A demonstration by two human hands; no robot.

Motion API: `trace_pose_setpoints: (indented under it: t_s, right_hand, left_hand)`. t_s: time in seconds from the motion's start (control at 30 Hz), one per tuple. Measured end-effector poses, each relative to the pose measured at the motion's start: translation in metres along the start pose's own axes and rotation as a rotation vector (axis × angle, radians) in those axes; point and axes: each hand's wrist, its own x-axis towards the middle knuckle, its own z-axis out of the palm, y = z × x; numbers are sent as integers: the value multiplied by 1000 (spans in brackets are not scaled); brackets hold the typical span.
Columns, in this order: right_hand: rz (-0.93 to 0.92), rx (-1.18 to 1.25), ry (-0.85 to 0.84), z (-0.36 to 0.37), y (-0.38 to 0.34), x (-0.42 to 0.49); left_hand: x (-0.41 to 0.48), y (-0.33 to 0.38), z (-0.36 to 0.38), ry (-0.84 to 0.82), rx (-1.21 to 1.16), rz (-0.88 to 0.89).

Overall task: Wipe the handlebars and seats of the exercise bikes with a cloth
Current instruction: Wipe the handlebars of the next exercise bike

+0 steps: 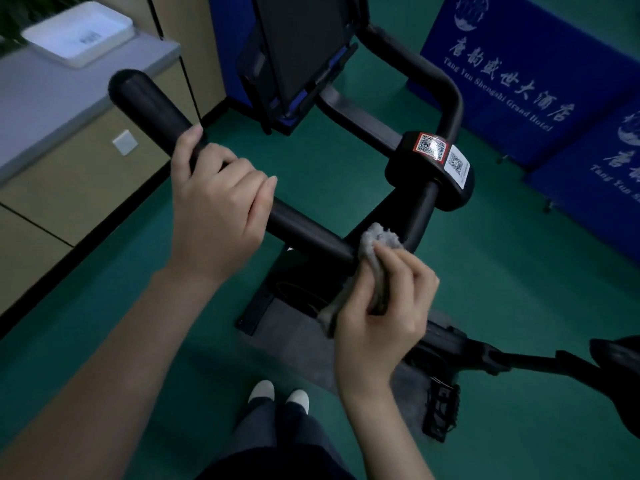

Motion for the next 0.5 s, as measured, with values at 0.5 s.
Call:
trace_pose_setpoints:
  t_s: [0.5]
  right_hand:
    - [103,72,187,21,-6,-27]
  left_hand:
    - [-1,3,-2,-26,-47,-33]
